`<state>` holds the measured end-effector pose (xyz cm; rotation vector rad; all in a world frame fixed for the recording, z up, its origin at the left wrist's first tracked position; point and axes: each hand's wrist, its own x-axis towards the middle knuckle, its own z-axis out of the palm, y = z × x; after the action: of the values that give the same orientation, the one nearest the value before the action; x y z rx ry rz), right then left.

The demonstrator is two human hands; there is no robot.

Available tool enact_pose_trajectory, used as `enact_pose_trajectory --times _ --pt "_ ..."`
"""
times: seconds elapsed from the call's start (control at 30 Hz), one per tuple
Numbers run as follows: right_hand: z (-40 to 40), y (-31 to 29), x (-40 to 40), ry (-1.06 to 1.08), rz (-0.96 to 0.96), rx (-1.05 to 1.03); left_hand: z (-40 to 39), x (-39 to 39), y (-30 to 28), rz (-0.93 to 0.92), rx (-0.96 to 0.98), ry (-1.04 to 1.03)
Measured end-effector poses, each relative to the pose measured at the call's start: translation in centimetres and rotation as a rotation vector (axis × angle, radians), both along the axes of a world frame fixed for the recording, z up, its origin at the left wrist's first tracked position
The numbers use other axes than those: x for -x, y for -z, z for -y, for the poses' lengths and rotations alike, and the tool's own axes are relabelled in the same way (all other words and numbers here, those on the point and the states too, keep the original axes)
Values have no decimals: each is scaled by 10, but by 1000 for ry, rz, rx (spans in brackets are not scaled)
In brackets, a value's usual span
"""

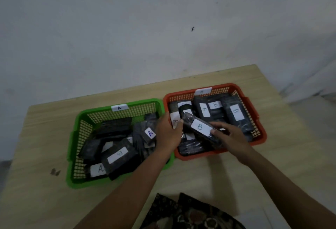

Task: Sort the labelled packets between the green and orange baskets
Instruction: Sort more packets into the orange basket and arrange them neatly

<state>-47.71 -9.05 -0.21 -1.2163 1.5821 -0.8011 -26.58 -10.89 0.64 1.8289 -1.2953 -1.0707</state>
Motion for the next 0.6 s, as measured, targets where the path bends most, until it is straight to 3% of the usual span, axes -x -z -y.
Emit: enact_pose_trajectory --times 0.13,0.43,0.6 --pt "2 4 26 -117 -83 -91 -3 5 20 163 7 -76" --pt "20 20 12 -466 -289 -107 -9 6 28 265 95 -136" --pt "9 34 3 -549 -672 101 -9 1 36 252 111 -123"
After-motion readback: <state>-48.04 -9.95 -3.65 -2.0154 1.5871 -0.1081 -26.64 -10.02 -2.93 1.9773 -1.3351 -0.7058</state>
